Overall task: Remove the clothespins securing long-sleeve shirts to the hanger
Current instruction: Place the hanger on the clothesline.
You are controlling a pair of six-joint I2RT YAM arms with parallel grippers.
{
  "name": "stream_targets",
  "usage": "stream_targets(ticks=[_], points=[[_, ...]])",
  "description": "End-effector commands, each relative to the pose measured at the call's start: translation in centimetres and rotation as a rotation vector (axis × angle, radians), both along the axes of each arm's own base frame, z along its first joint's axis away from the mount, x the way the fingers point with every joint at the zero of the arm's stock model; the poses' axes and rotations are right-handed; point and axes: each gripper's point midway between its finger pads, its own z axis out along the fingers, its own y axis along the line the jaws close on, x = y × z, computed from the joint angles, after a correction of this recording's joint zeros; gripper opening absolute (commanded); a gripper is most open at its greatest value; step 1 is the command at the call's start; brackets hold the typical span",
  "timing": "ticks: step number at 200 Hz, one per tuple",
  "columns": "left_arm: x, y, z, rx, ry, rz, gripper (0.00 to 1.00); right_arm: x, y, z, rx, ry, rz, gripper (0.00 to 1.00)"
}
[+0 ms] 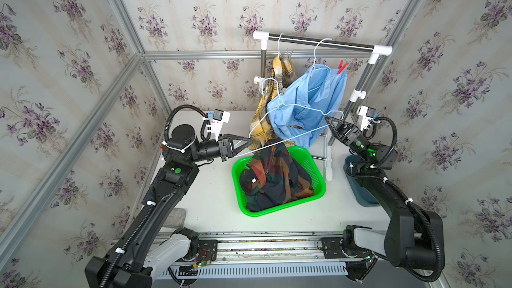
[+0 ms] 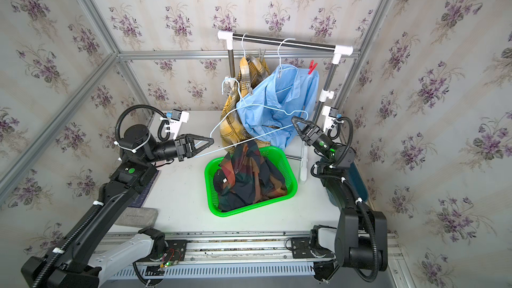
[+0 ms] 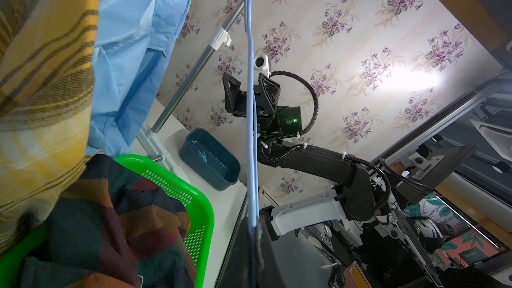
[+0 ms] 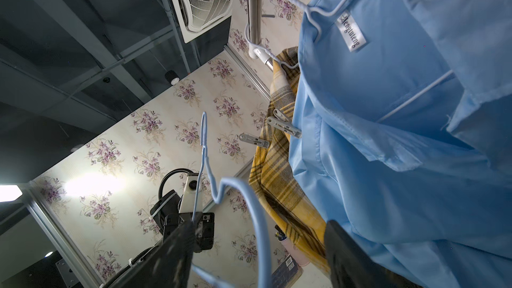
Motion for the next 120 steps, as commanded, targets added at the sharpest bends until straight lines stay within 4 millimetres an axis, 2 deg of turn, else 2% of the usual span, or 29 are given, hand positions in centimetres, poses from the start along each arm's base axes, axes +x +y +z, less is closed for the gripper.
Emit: stream_targets(ticks=[1, 33, 106, 120], points=[[-0.5, 0.0, 0.4, -0.016, -0.016, -0.018, 0.0, 0.2, -0.5, 1.3, 0.017, -0.043, -0.031, 0.67], [-0.5, 0.1, -0.4, -0.006, 0.004, -0.013, 0.0, 0.1, -0.9, 2.6, 0.052, -0.07, -0.032, 0.61], [0.0, -0.1, -0.6, -0.012, 0.016, -0.008, 0.0, -0.6, -0.6, 3.8, 0.066, -0.091, -0.007, 0.35], [0.2, -0.1, -0.8, -0.015, 0.019, -0.004, 0.0, -0.8, -0.5, 3.9, 0.067, -0.094, -0.004, 0.27]])
